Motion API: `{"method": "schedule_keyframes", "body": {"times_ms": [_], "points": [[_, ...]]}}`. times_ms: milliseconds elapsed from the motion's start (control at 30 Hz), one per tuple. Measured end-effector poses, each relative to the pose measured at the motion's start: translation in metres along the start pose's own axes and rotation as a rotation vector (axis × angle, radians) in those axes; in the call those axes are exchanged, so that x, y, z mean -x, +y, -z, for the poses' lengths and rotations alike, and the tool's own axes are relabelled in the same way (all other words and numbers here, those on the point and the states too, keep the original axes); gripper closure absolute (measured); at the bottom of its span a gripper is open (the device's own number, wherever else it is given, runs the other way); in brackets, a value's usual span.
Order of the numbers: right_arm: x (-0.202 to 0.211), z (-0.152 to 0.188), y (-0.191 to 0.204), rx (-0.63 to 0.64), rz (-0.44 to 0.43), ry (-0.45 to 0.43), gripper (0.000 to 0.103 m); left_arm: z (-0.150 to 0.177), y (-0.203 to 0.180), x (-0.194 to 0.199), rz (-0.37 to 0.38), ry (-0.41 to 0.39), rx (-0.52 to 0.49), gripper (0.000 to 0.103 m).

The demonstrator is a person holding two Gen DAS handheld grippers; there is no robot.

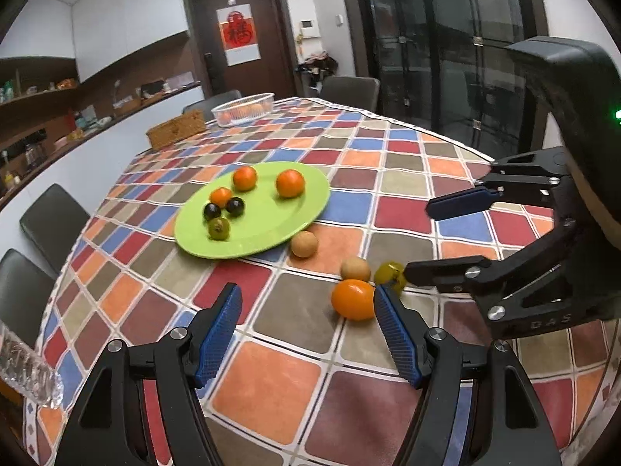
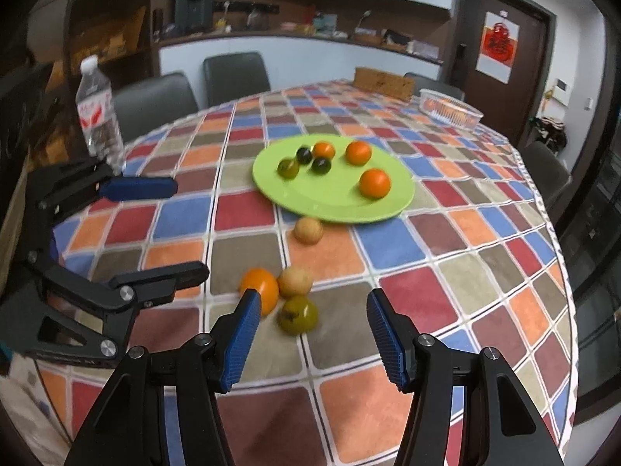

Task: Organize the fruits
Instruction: 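Move both open tools back toward the remaining fruit beside the plate, then grasp the small orange tangerine with the left tool while the right tool grasps the green tomato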

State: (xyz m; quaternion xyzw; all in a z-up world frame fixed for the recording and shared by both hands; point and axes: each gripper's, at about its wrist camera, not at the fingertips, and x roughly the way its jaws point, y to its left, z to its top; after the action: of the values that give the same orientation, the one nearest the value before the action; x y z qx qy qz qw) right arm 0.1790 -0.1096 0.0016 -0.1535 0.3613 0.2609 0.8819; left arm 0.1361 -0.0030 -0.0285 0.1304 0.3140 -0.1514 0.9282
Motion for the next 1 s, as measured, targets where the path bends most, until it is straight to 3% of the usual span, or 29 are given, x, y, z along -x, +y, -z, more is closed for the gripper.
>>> {"method": "schedule_keyframes", "body": {"times_ms": [233,367,600,1000], "points": [[-0.017,0.007,0.003,0.073,-0.029,0.050,0.047,0.006,-0.011,-0.018,0.065,0.051,-0.075,0.042],[-0.027,0.008,0.005,0.109,-0.059,0.075,0.053,0.008,-0.014,-0.032,0.089,0.091,-0.102,0.046],[-0.041,0.012,0.004,0.129,-0.089,0.116,0.059,0.009,-0.013,-0.045,0.119,0.118,-0.120,0.052],[-0.053,0.008,-0.004,0.110,-0.124,0.123,0.067,0.006,-0.014,-0.056,0.152,0.137,-0.095,0.054]]}}
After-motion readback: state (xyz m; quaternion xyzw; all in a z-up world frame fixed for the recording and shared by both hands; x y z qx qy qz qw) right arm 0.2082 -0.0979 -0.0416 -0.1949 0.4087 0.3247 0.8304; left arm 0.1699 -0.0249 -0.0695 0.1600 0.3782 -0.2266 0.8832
